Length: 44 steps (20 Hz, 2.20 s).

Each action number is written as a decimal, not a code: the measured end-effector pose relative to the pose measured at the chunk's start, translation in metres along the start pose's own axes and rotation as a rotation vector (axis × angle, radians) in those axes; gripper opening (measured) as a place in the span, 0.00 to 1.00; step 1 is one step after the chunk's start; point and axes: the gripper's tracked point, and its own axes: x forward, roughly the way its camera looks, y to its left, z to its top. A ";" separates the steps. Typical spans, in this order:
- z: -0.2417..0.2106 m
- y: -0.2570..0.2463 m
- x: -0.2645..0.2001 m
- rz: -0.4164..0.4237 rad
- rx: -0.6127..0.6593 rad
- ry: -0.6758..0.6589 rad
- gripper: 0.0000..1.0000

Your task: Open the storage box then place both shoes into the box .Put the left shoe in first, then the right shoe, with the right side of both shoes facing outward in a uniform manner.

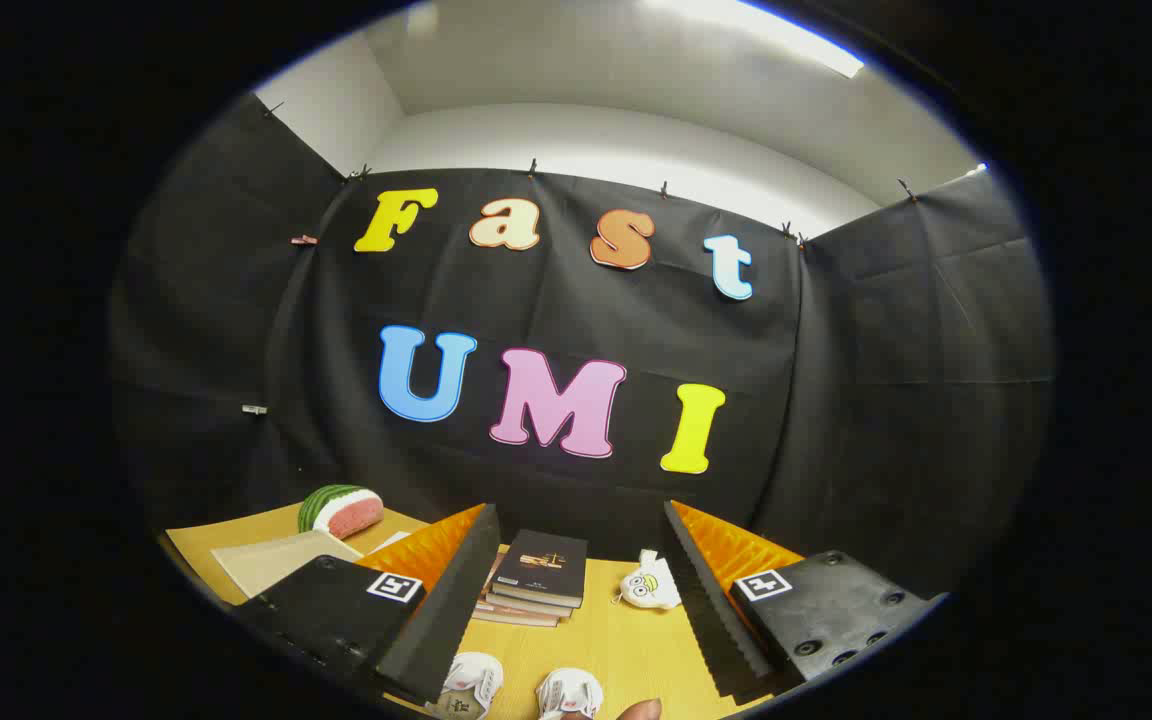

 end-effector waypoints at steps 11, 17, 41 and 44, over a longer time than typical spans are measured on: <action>-0.006 -0.002 0.002 -0.031 0.036 0.025 0.97; -0.017 -0.006 0.011 -0.045 0.055 0.028 0.97; -0.101 0.166 0.034 0.612 0.773 0.504 0.98; -0.142 0.194 0.034 0.644 0.957 0.675 0.98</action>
